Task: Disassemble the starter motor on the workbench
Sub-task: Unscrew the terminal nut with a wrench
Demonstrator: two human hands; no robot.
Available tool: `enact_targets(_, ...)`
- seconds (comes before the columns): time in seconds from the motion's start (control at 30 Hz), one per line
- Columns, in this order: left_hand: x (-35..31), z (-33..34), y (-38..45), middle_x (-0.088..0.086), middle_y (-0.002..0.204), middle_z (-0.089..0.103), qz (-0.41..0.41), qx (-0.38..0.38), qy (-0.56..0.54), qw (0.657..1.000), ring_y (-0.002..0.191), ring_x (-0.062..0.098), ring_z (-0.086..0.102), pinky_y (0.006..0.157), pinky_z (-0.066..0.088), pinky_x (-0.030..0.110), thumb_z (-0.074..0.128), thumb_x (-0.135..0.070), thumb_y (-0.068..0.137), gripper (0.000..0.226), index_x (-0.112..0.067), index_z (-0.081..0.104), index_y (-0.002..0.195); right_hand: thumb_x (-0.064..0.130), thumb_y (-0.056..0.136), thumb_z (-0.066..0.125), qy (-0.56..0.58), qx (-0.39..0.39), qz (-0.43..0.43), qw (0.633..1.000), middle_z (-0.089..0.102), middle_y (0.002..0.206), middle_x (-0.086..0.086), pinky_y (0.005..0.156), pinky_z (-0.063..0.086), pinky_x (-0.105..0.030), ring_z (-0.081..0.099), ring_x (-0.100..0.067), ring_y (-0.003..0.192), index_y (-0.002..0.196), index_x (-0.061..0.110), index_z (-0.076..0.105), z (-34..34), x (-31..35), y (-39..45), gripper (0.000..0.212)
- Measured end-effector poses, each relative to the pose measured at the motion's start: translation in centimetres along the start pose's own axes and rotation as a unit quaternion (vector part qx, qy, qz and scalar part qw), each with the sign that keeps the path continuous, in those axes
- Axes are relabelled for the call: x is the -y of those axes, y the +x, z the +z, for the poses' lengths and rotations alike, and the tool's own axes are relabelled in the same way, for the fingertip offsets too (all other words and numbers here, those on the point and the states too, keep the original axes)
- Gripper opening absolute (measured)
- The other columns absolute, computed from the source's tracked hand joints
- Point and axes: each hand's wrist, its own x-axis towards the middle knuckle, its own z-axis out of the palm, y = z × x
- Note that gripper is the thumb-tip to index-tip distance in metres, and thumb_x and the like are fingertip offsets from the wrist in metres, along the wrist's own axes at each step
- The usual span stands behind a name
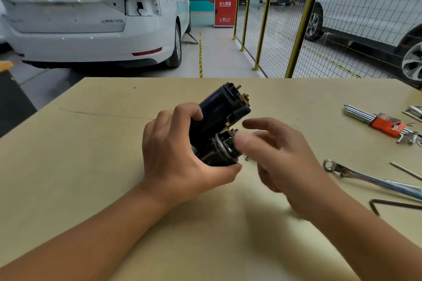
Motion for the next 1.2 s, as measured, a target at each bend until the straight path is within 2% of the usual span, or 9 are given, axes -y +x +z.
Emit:
enact_targets(0.1,-0.1,0.0,0.3,-0.007,0.106,0.065,-0.016,-0.034,-0.026,0.999,0.095,0.023,0.058,0.081,0.050,0.043,0.073,-0.063,0.048,0.077,-0.026,0.046,0.110,0.063,0.064,0.077,-0.048,0.006,-0.034,0.998,0.071,0.075,0.018,0.055,0.040,-0.013,0.061,0.004,0.061,0.096,0.039,0.075,2.3,0.2,0.6,0.039)
enact_targets(0.3,0.4,0.0,0.5,-0.013,0.112,0.063,-0.036,-0.041,-0.066,0.996,0.100,0.023,0.058,0.078,0.054,0.044,0.082,-0.048,0.043,0.084,-0.024,0.051,0.118,0.039,0.056,0.082,-0.001,-0.039,-0.020,0.999,0.070,0.069,-0.015,0.055,0.042,-0.037,0.063,-0.023,0.058,0.078,0.014,0.077,3.8,0.7,2.4,0.034)
enact_targets(0.43,1.8,-1.8,1.3,-0.009,0.142,0.050,-0.030,0.037,-0.190,0.981,0.121,0.018,0.054,0.089,0.044,0.015,0.087,-0.052,0.045,0.115,-0.044,0.029,0.145,0.031,0.054,0.086,-0.021,-0.038,-0.042,0.998,0.065,0.054,0.007,0.047,0.042,-0.023,0.060,-0.010,0.048,0.066,0.023,0.076,3.3,0.7,3.5,0.018)
enact_targets(0.63,5.0,-5.4,4.6,-0.021,0.132,0.065,-0.112,0.103,-0.152,0.977,0.128,-0.011,0.051,0.100,0.039,0.030,0.076,-0.074,0.054,0.113,-0.051,0.028,0.155,0.014,0.064,0.085,-0.064,0.062,-0.154,0.984,0.069,0.068,-0.006,0.053,0.055,-0.044,0.070,-0.021,0.064,0.077,0.014,0.072,2.6,1.9,4.2,0.018)
enact_targets(0.7,5.8,-6.6,5.4,-0.016,0.129,0.070,-0.105,0.205,-0.195,0.953,0.127,-0.002,0.059,0.104,0.046,0.032,0.083,-0.065,0.056,0.107,-0.045,0.040,0.152,0.009,0.065,0.083,-0.064,0.104,-0.186,0.975,0.067,0.071,-0.012,0.051,0.052,-0.050,0.066,-0.029,0.064,0.080,0.009,0.071,2.7,2.6,4.3,0.020)
enact_targets(0.8,6.1,-7.7,5.7,0.000,0.122,0.076,-0.067,0.326,-0.280,0.901,0.114,0.020,0.072,0.088,0.061,0.031,0.091,-0.032,0.062,0.072,-0.033,0.066,0.129,0.008,0.066,0.084,-0.089,0.145,-0.203,0.964,0.065,0.073,-0.017,0.049,0.049,-0.050,0.064,-0.036,0.066,0.084,0.003,0.071,3.2,3.6,4.9,0.023)
enact_targets(0.93,7.0,-8.1,5.4,0.008,0.106,0.078,-0.058,0.286,-0.281,0.914,0.101,0.027,0.075,0.078,0.063,0.038,0.088,-0.020,0.058,0.058,-0.020,0.074,0.114,0.007,0.066,0.089,-0.093,0.131,-0.187,0.969,0.070,0.079,-0.013,0.057,0.054,-0.054,0.069,-0.035,0.072,0.087,0.005,0.072,4.3,4.3,5.2,0.027)
enact_targets(1.03,7.1,-6.9,5.1,0.001,0.108,0.078,-0.069,0.196,-0.276,0.939,0.102,0.018,0.074,0.081,0.062,0.031,0.089,-0.012,0.058,0.065,-0.016,0.071,0.120,0.029,0.062,0.095,-0.074,-0.043,-0.128,0.988,0.070,0.096,0.009,0.070,0.060,-0.042,0.068,-0.014,0.082,0.101,0.032,0.071,4.8,4.0,4.9,0.045)
enact_targets(1.2,7.7,-5.1,4.0,-0.012,0.105,0.078,-0.043,0.090,-0.279,0.955,0.100,0.005,0.073,0.084,0.056,0.017,0.091,-0.016,0.057,0.057,-0.019,0.071,0.110,0.059,0.076,0.068,-0.075,-0.097,-0.089,0.988,0.063,0.082,0.019,0.065,0.047,-0.034,0.058,-0.007,0.071,0.096,0.034,0.065,5.3,2.3,3.8,0.032)
